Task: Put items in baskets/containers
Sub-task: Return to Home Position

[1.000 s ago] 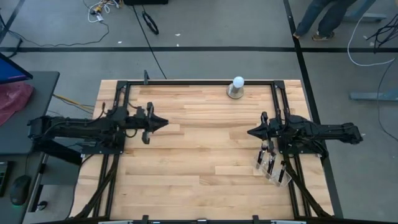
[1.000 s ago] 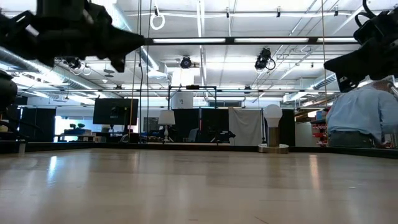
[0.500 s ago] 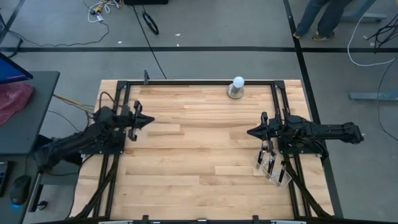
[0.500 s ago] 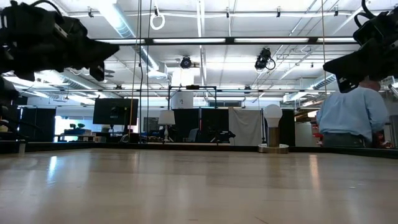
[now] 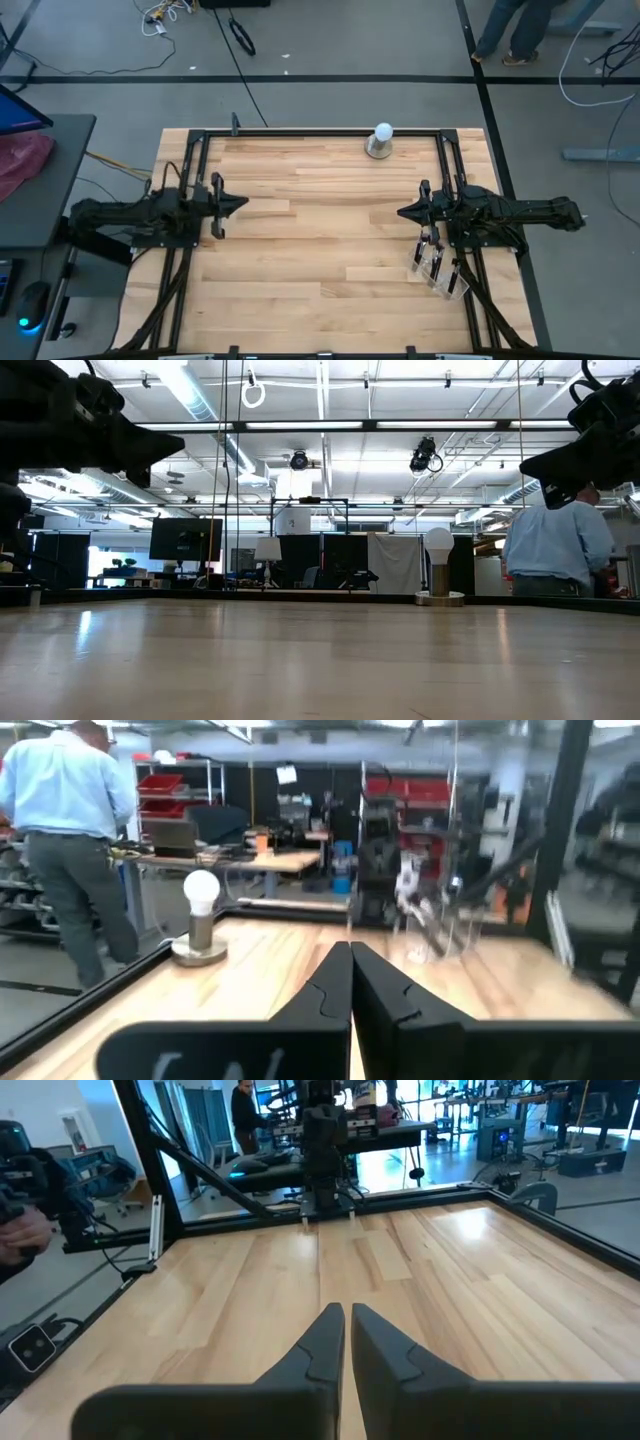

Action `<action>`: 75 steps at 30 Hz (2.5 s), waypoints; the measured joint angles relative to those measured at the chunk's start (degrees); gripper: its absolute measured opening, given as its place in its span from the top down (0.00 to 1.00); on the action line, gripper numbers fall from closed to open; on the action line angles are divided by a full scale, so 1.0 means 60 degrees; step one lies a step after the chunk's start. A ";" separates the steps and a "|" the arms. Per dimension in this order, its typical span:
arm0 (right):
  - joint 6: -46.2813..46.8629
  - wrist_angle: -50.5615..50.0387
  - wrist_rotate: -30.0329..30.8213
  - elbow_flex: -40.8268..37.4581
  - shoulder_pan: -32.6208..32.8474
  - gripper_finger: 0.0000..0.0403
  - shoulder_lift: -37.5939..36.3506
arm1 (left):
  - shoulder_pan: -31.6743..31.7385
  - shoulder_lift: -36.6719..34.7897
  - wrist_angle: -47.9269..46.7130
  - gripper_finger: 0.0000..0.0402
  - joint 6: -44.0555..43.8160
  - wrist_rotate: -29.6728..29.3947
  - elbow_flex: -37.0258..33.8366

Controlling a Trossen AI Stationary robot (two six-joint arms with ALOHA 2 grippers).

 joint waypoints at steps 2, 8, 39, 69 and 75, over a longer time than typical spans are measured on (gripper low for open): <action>0.0000 0.0000 0.0000 0.0000 0.0000 0.93 0.0000 | -0.0367 0.0004 -0.0278 1.00 0.0300 -0.0280 0.0000; 0.0000 0.0001 0.0000 0.0000 0.0000 0.93 0.0004 | -0.0286 0.0004 -0.0967 1.00 0.0459 0.0038 0.0000; 0.0000 0.0004 0.0000 0.0000 0.0005 0.93 -0.0310 | 0.1175 0.0022 -0.1229 0.99 0.0410 0.1446 -0.0004; 0.0000 0.0003 0.0000 0.0000 0.0007 0.93 -0.0310 | 0.1033 -0.0430 -0.1179 0.99 0.0453 0.1468 -0.0011; 0.0000 0.0004 -0.0001 0.0000 0.0004 0.93 -0.0310 | 0.1037 -0.0412 -0.1152 0.99 0.0453 0.1460 -0.0011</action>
